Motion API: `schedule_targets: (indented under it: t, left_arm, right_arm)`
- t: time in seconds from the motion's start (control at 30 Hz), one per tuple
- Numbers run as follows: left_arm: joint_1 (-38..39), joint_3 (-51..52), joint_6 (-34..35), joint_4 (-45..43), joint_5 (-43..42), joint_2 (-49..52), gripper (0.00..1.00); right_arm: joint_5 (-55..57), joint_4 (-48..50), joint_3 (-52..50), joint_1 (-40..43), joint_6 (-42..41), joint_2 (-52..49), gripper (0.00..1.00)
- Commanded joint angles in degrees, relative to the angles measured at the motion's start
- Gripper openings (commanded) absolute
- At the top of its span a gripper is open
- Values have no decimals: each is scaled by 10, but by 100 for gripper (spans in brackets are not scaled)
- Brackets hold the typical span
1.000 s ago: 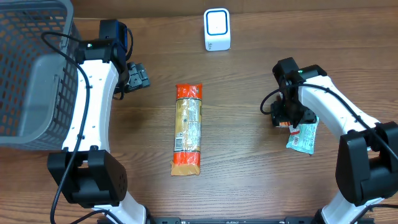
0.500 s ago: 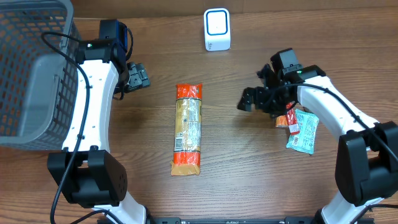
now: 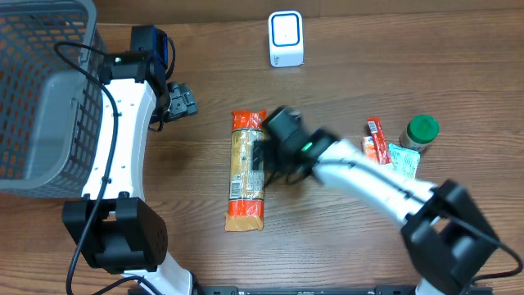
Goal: Scan the item barcode
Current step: 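Release the snack and move the right gripper onto the spaghetti pack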
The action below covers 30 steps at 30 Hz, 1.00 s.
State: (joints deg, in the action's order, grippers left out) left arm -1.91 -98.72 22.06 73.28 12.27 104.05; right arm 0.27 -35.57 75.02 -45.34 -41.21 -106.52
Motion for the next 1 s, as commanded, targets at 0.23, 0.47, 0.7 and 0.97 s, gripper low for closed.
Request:
schedule_targets:
  t: [0.23, 0.47, 0.7, 0.97]
  left_arm:
    - [1, 2, -9, -1, 5, -1, 100]
    - [1, 2, -9, -1, 5, -1, 100]
    - [1, 2, -9, -1, 5, -1, 100]
    - [1, 2, -9, -1, 5, -1, 100]
  right_arm:
    - [179, 81, -5, -117, -44, -56, 100]
    - [176, 108, -4, -121, -20, -101, 100]
    - [177, 102, -4, -98, 23, -102, 100]
    - [176, 48, -4, -42, 48, -102, 100]
